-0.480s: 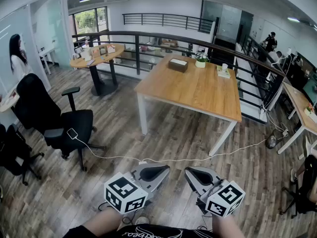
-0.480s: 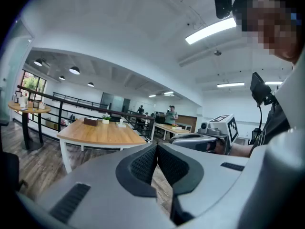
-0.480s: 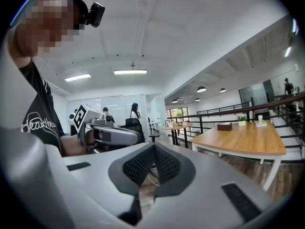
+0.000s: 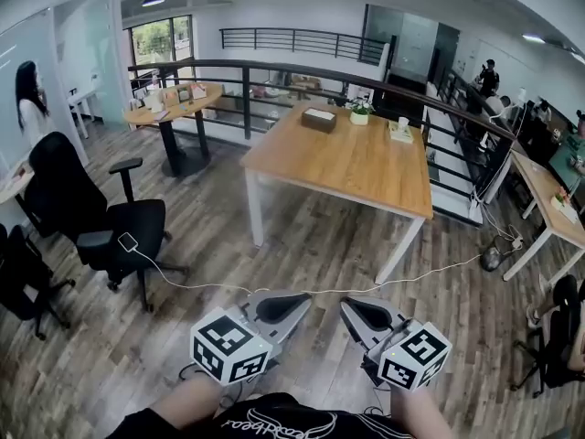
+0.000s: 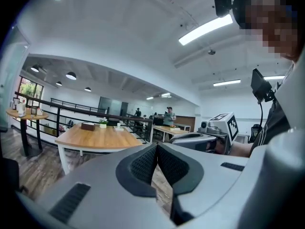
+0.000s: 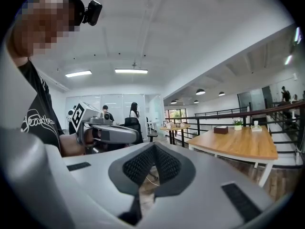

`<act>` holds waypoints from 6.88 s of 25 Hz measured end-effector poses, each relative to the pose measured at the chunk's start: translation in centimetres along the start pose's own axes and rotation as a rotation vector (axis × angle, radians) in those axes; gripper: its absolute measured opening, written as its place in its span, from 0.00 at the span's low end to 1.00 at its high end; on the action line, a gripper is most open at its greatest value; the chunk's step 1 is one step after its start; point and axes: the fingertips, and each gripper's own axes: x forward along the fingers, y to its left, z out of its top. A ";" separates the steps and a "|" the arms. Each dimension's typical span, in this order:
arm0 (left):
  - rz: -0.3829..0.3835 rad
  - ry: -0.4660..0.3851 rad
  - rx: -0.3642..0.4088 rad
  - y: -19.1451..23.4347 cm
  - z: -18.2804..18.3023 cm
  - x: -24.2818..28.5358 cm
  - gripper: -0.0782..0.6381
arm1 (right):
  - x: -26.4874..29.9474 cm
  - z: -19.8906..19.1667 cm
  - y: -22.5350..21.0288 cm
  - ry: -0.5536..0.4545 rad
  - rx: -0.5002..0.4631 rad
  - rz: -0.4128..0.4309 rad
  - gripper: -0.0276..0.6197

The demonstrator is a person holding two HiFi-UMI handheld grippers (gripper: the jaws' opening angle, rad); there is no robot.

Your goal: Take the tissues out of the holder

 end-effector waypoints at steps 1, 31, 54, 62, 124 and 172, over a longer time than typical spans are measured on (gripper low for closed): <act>-0.002 0.000 0.004 -0.4 0.1 0.0 0.13 | -0.4 0.1 0.1 -0.002 -0.002 -0.004 0.07; 0.012 -0.043 0.054 5.8 2.4 4.3 0.13 | 3.0 0.8 -6.9 -0.072 0.010 0.021 0.07; -0.032 0.023 -0.080 52.2 7.1 25.0 0.13 | 42.1 3.8 -38.8 0.086 0.116 0.023 0.07; -0.045 0.016 -0.093 59.4 8.8 28.8 0.13 | 46.7 5.0 -44.6 0.108 0.109 -0.017 0.07; -0.032 0.148 -0.129 93.7 16.2 67.9 0.13 | 68.9 10.8 -93.7 0.071 0.175 -0.041 0.07; -0.083 0.228 -0.320 114.9 8.2 76.8 0.13 | 94.1 -1.7 -118.6 0.816 -0.384 0.054 0.48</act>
